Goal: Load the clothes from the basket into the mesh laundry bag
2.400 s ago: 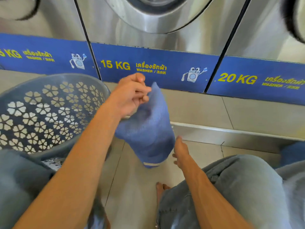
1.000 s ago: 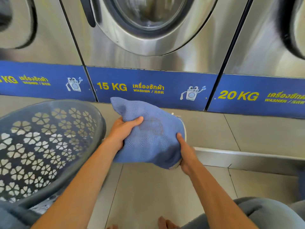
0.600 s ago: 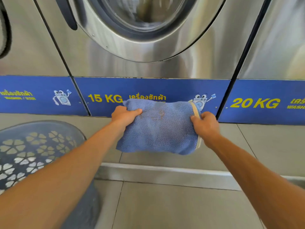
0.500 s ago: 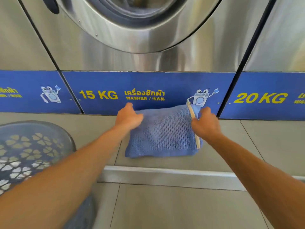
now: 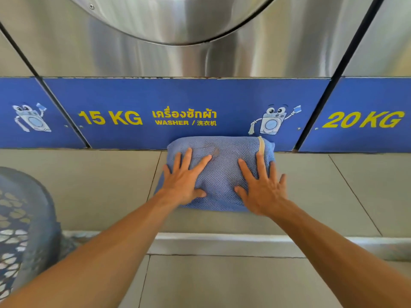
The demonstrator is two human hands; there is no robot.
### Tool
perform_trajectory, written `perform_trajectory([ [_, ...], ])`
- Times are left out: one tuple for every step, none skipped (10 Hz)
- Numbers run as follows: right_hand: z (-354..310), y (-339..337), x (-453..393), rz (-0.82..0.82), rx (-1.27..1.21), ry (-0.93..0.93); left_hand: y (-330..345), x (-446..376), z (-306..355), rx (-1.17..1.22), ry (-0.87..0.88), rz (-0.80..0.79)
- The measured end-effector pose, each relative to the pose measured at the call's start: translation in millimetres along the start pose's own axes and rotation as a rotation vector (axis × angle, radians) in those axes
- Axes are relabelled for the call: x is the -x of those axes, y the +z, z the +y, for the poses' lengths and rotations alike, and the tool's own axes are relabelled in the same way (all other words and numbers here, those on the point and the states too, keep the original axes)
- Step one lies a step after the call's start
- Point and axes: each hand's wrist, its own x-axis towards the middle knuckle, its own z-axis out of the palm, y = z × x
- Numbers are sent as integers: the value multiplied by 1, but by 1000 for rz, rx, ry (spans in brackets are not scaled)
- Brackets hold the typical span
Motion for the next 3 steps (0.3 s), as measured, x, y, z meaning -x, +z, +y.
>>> perform_trajectory([
  [3,-3,-4,-17,25,-17,9,0,1,30,-9,37],
  [3,-16,7,-71,12,-17,-4,9,1,74,-40,-25],
  [5,-40,25,-209,37,-48,-27,23,-3,124,-61,-191],
])
